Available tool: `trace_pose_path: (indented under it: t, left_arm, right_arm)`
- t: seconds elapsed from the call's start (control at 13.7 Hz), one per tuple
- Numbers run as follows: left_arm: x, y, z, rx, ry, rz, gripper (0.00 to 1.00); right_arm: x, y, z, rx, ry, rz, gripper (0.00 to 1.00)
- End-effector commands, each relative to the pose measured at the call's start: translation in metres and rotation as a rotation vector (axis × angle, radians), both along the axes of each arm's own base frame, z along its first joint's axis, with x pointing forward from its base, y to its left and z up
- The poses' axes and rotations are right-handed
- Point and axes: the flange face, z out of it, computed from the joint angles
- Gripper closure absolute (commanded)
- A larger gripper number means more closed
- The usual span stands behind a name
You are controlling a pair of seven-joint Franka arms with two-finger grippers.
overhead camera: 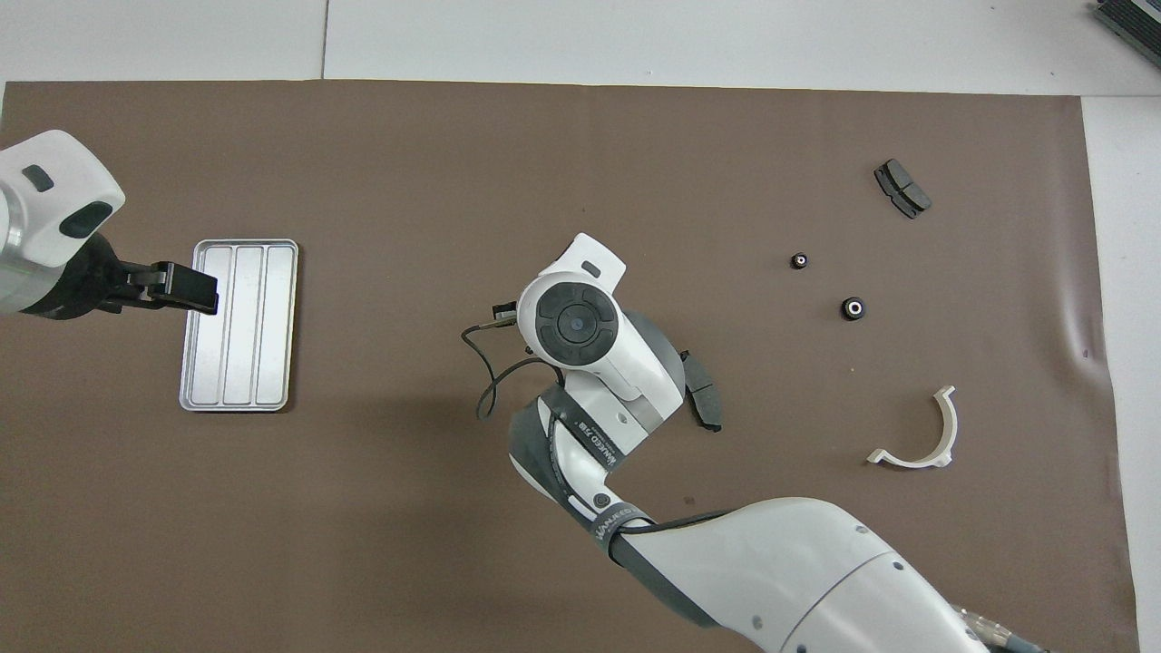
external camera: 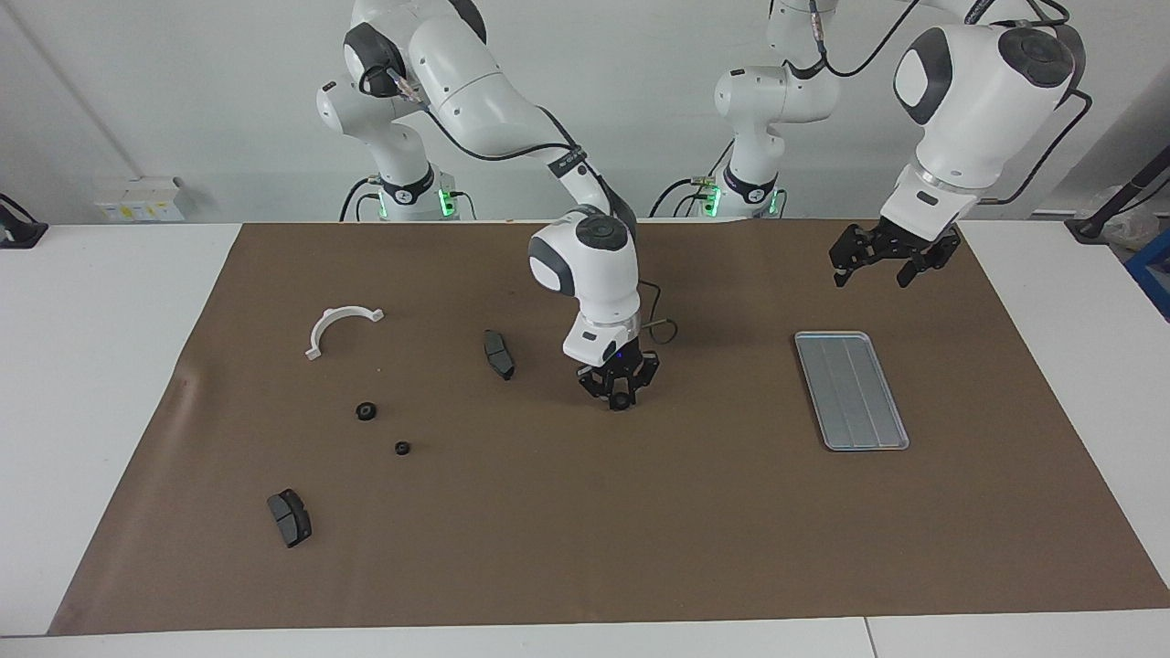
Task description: Place bearing gear from tray to pile
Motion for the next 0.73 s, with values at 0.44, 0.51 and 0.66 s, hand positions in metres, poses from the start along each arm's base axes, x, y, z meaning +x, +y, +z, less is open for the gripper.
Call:
trace_pose_path:
  t: [0.44,0.51,0.66]
  left_arm:
    - [-0.010,0.019,-0.004,-0.013,-0.026,0.003,0.00]
    - [-0.011,0.019,-0.003,-0.013,-0.026,0.003,0.00]
    - [-0.011,0.019,-0.004,-0.013,-0.023,0.002,0.00]
  right_arm:
    - [0.009,-0.176,0.066,-0.060,-0.024,-0.100,0.83]
    - [0.008,-0.196,0.065,-0.077,-0.015,-0.087,0.83]
    - [0.007,-0.237,0.060,-0.108,0.006,-0.080,0.83]
